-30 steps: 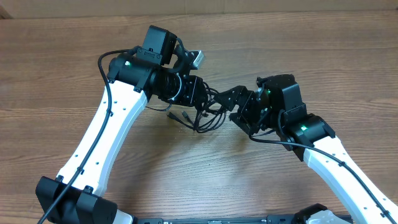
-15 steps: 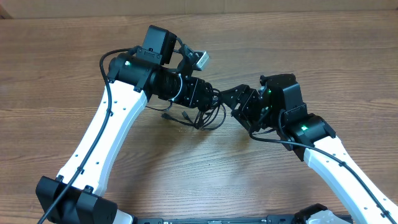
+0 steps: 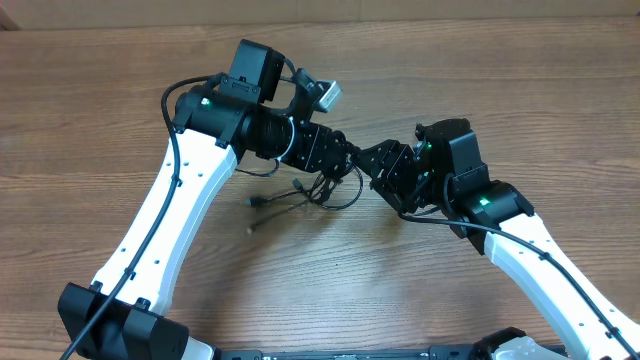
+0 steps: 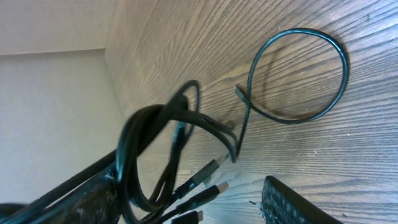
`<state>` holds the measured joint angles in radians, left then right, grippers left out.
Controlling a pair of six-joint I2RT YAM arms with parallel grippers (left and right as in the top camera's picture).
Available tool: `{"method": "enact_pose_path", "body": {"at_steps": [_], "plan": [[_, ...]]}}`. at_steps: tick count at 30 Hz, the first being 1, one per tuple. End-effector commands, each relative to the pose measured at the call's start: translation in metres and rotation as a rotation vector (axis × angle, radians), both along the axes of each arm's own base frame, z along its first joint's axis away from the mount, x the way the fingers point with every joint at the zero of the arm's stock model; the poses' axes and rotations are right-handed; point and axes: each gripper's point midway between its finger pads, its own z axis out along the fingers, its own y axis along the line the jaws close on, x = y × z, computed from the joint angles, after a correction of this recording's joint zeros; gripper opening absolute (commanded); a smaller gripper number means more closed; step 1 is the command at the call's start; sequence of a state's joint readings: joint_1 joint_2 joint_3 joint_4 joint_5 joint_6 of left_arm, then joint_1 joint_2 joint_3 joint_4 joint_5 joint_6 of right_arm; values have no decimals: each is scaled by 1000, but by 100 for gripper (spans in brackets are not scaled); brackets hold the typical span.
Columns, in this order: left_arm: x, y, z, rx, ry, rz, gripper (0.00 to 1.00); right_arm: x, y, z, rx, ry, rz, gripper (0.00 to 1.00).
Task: Untangle cables
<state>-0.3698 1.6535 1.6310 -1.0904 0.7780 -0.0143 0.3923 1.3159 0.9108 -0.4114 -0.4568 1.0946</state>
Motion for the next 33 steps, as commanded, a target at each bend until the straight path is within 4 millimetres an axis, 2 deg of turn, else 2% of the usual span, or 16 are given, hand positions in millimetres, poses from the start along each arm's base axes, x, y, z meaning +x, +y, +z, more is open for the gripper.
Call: {"method": "enact_pose_path", "body": {"at_steps": [1,3,8,13,17,22,27,28,31,33], "plan": [[-17,-20,37,-173,-50,-126,4,2,-2,-6,-29,-3,8,67],[-19,-22,41,-198,-58,-146,4,2,-3,-7,-37,-1,1,66],[-21,-21,40,-197,-49,-151,4,7,-8,-9,-63,-11,-27,53],[-24,-18,37,-184,-42,-159,4,9,-11,-11,-80,-18,-44,31],[-25,-18,37,-182,-38,-158,4,11,-14,-12,-113,-50,-29,6],[-26,-16,34,-169,-25,-151,4,16,-21,-13,-173,-109,-5,4],[-22,3,19,-81,21,-87,4,24,-37,-10,-196,-146,-17,4],[-23,6,18,-72,27,-85,10,26,-40,-9,-201,-157,-19,4],[-28,15,14,-55,43,-92,57,33,-47,3,-202,-228,2,4],[-29,20,11,-41,54,-89,67,39,-52,11,-202,-280,4,4]]}}
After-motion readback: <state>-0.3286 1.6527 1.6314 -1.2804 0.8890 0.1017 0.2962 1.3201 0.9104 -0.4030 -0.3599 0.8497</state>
